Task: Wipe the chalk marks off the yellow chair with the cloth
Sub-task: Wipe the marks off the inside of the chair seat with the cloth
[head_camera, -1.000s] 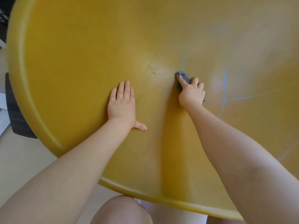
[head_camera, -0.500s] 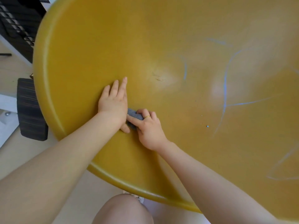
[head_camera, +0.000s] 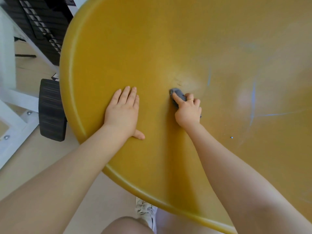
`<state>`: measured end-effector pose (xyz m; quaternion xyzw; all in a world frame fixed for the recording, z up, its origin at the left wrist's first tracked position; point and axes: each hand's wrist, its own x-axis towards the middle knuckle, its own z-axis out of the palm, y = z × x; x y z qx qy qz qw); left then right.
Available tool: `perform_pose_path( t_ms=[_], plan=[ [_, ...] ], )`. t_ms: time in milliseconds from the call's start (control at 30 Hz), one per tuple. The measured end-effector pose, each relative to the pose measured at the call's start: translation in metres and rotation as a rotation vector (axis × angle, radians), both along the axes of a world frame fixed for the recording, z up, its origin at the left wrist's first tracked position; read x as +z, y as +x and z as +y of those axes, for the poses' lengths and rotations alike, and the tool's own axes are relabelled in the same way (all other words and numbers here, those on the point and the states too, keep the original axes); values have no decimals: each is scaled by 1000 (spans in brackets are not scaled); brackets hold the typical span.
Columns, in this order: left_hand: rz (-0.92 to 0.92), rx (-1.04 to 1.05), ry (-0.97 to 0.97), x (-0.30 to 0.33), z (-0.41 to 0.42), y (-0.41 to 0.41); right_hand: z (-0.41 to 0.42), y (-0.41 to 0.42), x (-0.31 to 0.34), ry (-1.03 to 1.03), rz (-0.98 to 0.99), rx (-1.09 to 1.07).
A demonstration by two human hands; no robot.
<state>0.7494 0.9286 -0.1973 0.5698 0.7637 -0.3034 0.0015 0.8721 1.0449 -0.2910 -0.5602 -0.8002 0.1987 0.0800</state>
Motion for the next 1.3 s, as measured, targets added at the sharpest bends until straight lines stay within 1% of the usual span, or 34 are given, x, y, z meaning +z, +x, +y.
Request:
perform_pose_path(
  t_ms=[167, 200, 267, 333, 400, 500, 633, 733, 833, 900, 1000, 1133, 1200, 1300],
  plan=[
    [-28, 5, 31, -1, 0, 0, -80, -1, 2, 79, 241, 382],
    [-32, 5, 26, -2, 1, 1, -89, 0, 1, 73, 276, 430],
    [-37, 5, 19, -4, 6, 2, -85, 3, -2, 108, 270, 482],
    [-46, 0, 20, -7, 12, 2, -66, 3, -9, 187, 209, 459],
    [-52, -6, 13, -10, 17, 2, -40, 2, -15, 247, 141, 362],
    [-56, -22, 3, -15, 28, 2, 10, 6, -19, 269, 55, 226],
    [-144, -81, 34, -24, 53, 5, 65, 21, -11, 314, -99, 128],
    [-178, -91, 38, -32, 68, 10, 81, 29, -10, 358, -179, 119],
    [-198, -62, 65, -37, 73, 15, 75, 27, -10, 304, -189, 88],
    [-203, -54, 77, -38, 73, 18, 61, 27, -13, 245, -144, 119],
    [-206, -39, 77, -38, 73, 20, 26, 35, -22, 368, -61, 283],
    [-186, -58, 75, -37, 79, 19, 6, 48, -28, 452, -124, 443],
    [-161, -64, 59, -36, 84, 19, 20, 52, -29, 488, -155, 472],
    [-138, -65, 36, -39, 92, 18, 60, 57, -25, 484, -209, 393]
  ],
)
